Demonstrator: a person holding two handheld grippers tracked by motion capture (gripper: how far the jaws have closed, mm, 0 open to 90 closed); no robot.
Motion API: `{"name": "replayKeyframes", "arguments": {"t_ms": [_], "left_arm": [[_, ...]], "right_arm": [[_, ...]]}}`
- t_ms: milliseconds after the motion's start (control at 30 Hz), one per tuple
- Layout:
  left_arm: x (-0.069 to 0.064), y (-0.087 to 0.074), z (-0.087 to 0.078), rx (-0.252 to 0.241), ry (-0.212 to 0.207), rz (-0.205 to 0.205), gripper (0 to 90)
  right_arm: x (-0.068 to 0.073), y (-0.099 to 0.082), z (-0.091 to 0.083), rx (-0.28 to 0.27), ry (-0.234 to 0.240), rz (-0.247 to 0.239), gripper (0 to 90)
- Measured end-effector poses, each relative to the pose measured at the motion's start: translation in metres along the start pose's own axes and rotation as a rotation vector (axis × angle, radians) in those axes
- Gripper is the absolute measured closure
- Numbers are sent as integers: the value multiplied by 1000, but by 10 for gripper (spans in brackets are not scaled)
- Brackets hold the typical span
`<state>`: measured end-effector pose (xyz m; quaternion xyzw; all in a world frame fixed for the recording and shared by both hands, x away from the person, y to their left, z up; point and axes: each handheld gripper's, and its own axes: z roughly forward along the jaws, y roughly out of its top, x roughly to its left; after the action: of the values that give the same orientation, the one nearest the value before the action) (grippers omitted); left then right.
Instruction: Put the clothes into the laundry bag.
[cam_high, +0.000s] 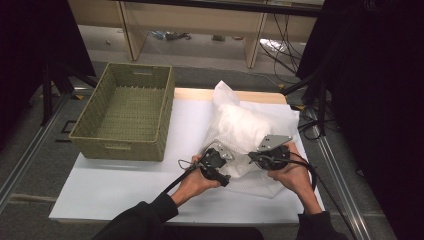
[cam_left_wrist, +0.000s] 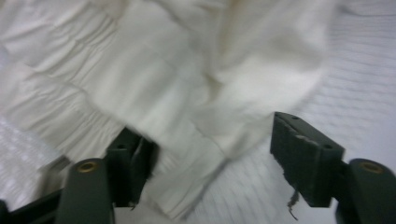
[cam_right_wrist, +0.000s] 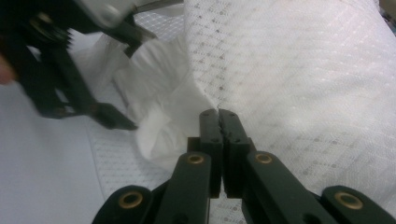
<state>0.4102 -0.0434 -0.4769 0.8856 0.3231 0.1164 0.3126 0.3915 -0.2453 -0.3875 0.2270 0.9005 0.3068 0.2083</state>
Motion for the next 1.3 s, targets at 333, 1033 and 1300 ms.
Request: {"name": "replayKeyframes", "arguments": {"t_ms": [333,1033,1300], "left_arm": [[-1,28,27,-132,106,110,831],[9,15,22,-219,124,22,821],[19,35,37,-241,192,-8,817]], "right_arm": [[1,-1,1,15,1,20,900],[-4,-2,12,27,-2,13,900],[-4,-3,15,26,1,12,900]]}}
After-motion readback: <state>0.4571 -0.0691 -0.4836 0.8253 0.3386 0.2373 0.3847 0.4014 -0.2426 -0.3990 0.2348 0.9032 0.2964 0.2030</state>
